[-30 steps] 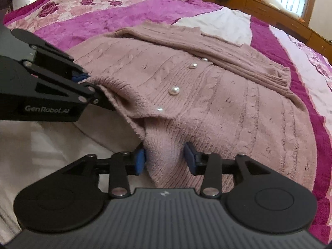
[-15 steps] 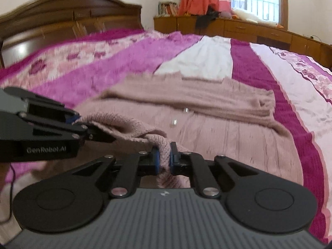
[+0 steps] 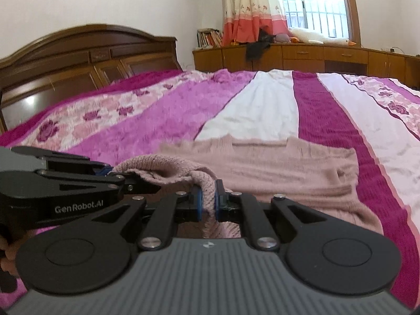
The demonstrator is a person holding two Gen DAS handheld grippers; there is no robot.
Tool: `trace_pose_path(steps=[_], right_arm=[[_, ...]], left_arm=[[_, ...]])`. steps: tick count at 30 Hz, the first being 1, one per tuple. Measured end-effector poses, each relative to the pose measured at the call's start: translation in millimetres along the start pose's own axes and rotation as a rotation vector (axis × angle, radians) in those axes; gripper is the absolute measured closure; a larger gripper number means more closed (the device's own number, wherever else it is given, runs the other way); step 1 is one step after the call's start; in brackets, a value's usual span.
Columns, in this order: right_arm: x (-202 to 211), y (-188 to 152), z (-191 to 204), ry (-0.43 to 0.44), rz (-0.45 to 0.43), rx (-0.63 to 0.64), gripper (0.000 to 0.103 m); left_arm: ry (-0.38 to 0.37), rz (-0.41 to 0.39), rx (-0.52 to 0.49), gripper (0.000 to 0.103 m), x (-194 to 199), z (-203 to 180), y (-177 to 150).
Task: Fold small clothes
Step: 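Lift the hem with both tools and carry it over toward the collar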
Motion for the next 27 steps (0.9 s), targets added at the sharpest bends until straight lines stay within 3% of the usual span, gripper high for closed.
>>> trace_pose_path(steps=[17, 27], right_arm=[[-53.2, 74.9, -23.7, -0.014, -0.097, 0.027, 0.093], [-125.4, 108.2, -56.2, -0.05, -0.068, 0.048, 0.093]], left_arm=[[0.045, -0.107, 0.014, 0.091, -37.5, 16.4, 62.1], [0.052, -0.123, -0.011, 0.092, -90.9, 30.3, 94.7]])
Point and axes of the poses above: each gripper's, at about its wrist camera, not at the fingertips, and x roughly against the way its jaws point, z to its left, y to its top, the point moved 6 cm from there along -x, roughly the way its jaws point, and after that the axes turned 4 degrees about y, right-handed, at the moved point
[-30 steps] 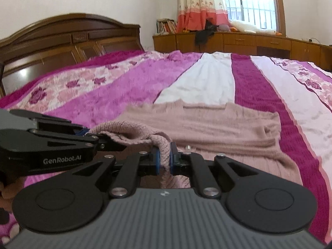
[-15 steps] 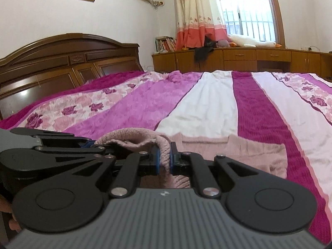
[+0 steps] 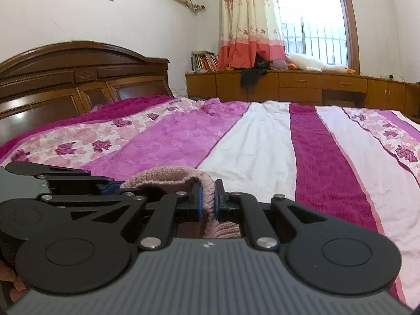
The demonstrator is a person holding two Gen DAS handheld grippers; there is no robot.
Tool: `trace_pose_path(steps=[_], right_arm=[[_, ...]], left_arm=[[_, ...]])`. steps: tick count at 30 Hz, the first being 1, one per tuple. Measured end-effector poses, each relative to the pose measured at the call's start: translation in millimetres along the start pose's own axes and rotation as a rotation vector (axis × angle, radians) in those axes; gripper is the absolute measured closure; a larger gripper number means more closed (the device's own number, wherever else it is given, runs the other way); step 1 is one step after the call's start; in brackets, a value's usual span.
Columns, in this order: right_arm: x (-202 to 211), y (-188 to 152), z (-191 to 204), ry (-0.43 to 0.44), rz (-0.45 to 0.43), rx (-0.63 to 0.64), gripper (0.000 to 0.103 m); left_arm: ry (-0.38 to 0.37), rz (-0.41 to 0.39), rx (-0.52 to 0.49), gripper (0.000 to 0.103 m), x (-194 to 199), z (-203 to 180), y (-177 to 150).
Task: Fold small clothes
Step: 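Lift the hem with both tools and carry it over toward the collar, then lay the hem on the collar and open both tools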
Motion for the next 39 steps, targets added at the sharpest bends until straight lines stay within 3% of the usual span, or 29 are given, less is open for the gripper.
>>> trace_pose_path(steps=[6, 16, 26, 28, 30, 32, 33, 36, 39], right_arm=[[-63.3, -17.9, -24.3, -0.041, 0.081, -0.002, 0.093], [-147.1, -72.6, -53.6, -0.027, 0.207, -0.045, 0.093], [-177.9, -99.9, -71.2, 0.02, 0.316, -0.162, 0.091], [-176.0, -99.2, -71.2, 0.014, 0.313, -0.175, 0.085], [-168.6, -96.2, -72.1, -0.011, 0.297, -0.184, 0.066], [-158.8, -93.0, -73.3, -0.028, 0.277, -0.195, 0.055], [-153.0, -90.7, -73.5, -0.026, 0.271, -0.201, 0.054], [-133.9, -86.8, -73.0, -0.023, 0.249, -0.22, 0.047], [-111.7, -84.4, -71.8, -0.026, 0.228, -0.218, 0.045]], left_arm=[[0.007, 0.071, 0.021, 0.092, -57.5, 8.9, -12.7], [0.025, 0.176, 0.016, 0.091, -138.2, 20.7, -55.5], [0.018, 0.281, 0.054, 0.089, -174.6, 28.7, -81.9], [0.02, 0.276, 0.047, 0.088, -172.6, 27.8, -81.6], [0.026, 0.269, 0.037, 0.088, -168.3, 26.8, -80.0], [0.035, 0.262, 0.03, 0.088, -162.8, 26.7, -77.2], [0.036, 0.26, 0.031, 0.083, -159.8, 27.3, -76.2], [0.072, 0.252, 0.031, 0.053, -145.7, 32.1, -73.9], [0.078, 0.231, 0.025, 0.049, -131.1, 35.4, -70.0]])
Point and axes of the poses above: each gripper's, at about its wrist camera, not at the fingertips, and x roughly against the way its jaws point, z to its left, y to its top, the point moved 6 cm from there along -x, roughly the way its jaws point, and after that the axes turned 4 degrees about y, right-handed, at the moved point
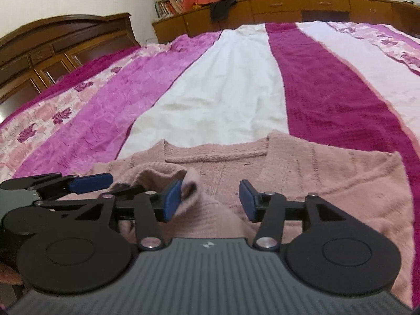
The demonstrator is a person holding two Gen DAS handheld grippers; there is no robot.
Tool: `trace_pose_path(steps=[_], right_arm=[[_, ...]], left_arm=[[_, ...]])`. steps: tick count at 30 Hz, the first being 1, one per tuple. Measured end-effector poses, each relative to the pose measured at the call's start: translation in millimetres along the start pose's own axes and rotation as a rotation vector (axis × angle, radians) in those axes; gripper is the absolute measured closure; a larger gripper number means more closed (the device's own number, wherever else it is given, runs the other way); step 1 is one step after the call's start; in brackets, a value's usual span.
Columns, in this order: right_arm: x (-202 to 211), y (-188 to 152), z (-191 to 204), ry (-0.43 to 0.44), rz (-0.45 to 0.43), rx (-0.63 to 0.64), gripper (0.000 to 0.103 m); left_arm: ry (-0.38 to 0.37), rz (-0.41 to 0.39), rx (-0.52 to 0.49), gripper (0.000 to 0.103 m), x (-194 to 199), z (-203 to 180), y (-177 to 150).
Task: Fold small clothes
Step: 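Lay the hem on the collar and open both tools, then move the left tool to the folded cardigan edge and close on it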
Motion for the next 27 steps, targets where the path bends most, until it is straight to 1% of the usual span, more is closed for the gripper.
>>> trace_pose_path(steps=[7, 11, 14, 19, 27], right_arm=[[47.9, -12.5, 9.0, -0.011, -0.044, 0.008, 0.045], [71.4, -21.9, 14.7, -0.029, -0.05, 0.034, 0.045], [87.1, -29.5, 16.7, -0.034, -0.051, 0.031, 0.045], [110.2, -42.3, 18.9, -0.046, -0.055, 0.025, 0.045], [134.6, -64.9, 23.1, -0.073, -0.046, 0.05, 0.045]], left_arm=[[-0.001, -0.013, 0.017, 0.049, 36.9, 10.7, -2.4], [0.007, -0.019, 0.001, 0.049, 58.5, 15.3, -7.7], [0.013, -0.013, -0.01, 0.049, 72.2, 19.2, -12.2], [0.023, -0.008, -0.017, 0.048, 92.4, 23.1, -22.6], [0.019, -0.006, -0.046, 0.048, 115.4, 11.9, -42.0]])
Point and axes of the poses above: each gripper's, at about its wrist camera, not at the fingertips, and x roughly against the way its jaws point, z to its left, y to its top, the point moved 6 cm from there along -x, roughly the way its jaws point, and after that the axes turned 4 degrees about y, right-handed, at the moved point
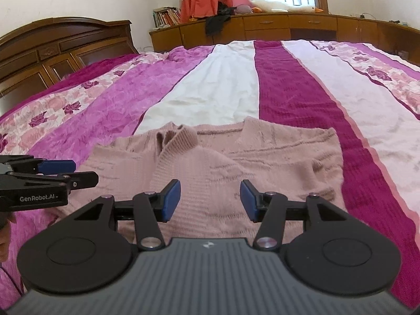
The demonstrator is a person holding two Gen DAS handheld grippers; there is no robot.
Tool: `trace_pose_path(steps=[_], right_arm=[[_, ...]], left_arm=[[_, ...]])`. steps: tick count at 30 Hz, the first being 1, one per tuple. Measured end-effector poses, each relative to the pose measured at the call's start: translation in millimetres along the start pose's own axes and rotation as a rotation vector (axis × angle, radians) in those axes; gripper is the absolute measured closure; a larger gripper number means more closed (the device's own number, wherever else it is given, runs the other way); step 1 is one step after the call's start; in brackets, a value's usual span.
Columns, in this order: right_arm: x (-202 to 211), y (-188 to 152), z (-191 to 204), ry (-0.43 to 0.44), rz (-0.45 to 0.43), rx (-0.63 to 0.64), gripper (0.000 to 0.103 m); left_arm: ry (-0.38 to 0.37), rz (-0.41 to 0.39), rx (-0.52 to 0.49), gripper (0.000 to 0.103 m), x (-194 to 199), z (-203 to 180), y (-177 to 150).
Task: Fold small clothes
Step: 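Move the left tool to the folded cardigan edge and close on it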
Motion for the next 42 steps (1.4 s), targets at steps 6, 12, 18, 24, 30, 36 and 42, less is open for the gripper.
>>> trace_pose_path(steps=[6, 12, 18, 24, 30, 36, 42], right_arm=[[8.7, -10.9, -1.1, -0.007, 0.008, -0.014, 0.044], [13.2, -18.6, -8.0, -0.022, 0.013, -0.037, 0.044], [11.3, -23.9, -14.2, -0.032, 0.025, -0.065, 0.044], [10.0, -29.2, -15.9, -0.033, 0.033, -0.079, 0.044], [10.5, -32.8, -18.5, -0.029, 0.037, -0.088, 0.044], [12.6, -36.0, -19.6, -0.032, 0.042, -0.084, 0.044], [12.2, -38.4, -20.6, -0.03, 0.052, -0.09, 0.044]], left_arm=[[-0.025, 0.019, -0.036, 0.048, 6.0, -13.4, -14.6], [-0.036, 0.039, -0.071, 0.048, 5.0, -21.5, -25.4], [-0.046, 0.059, -0.102, 0.048, -0.8, -28.1, -33.6], [-0.059, 0.065, -0.135, 0.048, -5.6, -34.3, -41.6], [-0.04, 0.052, -0.182, 0.048, -10.1, -39.3, -44.6], [-0.04, 0.038, -0.239, 0.048, -11.3, -47.7, -45.6], [-0.061, 0.024, -0.303, 0.048, -10.9, -59.5, -48.2]])
Point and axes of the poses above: each gripper's, at about its wrist camera, not at the fingertips, and x roughly against the way its jaws point, z to its left, y to its top, the point moved 6 cm from there along -x, roughly the way its jaws point, and after that the axes turned 4 degrees about y, right-handed, at the moved point
